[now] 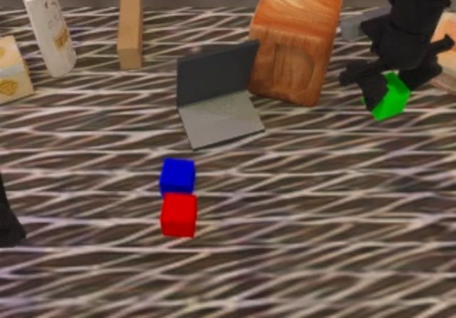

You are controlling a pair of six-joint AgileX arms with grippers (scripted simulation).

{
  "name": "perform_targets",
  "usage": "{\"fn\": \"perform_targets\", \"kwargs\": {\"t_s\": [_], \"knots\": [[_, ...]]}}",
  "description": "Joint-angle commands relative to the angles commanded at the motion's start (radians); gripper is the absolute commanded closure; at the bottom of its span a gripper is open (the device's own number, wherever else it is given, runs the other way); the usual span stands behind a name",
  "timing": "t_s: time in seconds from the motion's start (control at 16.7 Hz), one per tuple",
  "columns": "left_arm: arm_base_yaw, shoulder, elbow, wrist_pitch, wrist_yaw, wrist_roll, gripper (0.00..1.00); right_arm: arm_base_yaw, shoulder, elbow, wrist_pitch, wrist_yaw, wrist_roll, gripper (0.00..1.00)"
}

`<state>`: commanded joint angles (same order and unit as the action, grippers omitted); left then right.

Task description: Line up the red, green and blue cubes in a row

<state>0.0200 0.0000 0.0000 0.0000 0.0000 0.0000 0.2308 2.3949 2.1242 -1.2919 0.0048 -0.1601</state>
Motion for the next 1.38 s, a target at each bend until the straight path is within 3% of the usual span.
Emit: {"fn": "perform_targets", "kwargs": {"t_s": [0.36,0.6,1.02,1.2,1.38], "knots": [[0.000,0.000,0.000,0.000,0.000,0.000,0.00,0.040,-0.005,-0.009,0.003,0.000,0.071,1.00],[0.000,0.000,0.000,0.000,0.000,0.000,0.00,0.165,-0.035,-0.046,0.006,0.002,0.291,1.00],[0.000,0.000,0.000,0.000,0.000,0.000,0.00,0.437,-0.111,-0.146,0.014,0.001,0.799,1.00],[0.000,0.000,0.000,0.000,0.000,0.000,0.00,0.514,-0.144,-0.175,0.025,0.002,0.915,1.00],[0.000,0.000,0.000,0.000,0.000,0.000,0.00,0.532,-0.153,-0.183,0.029,0.003,0.939,1.00]]}}
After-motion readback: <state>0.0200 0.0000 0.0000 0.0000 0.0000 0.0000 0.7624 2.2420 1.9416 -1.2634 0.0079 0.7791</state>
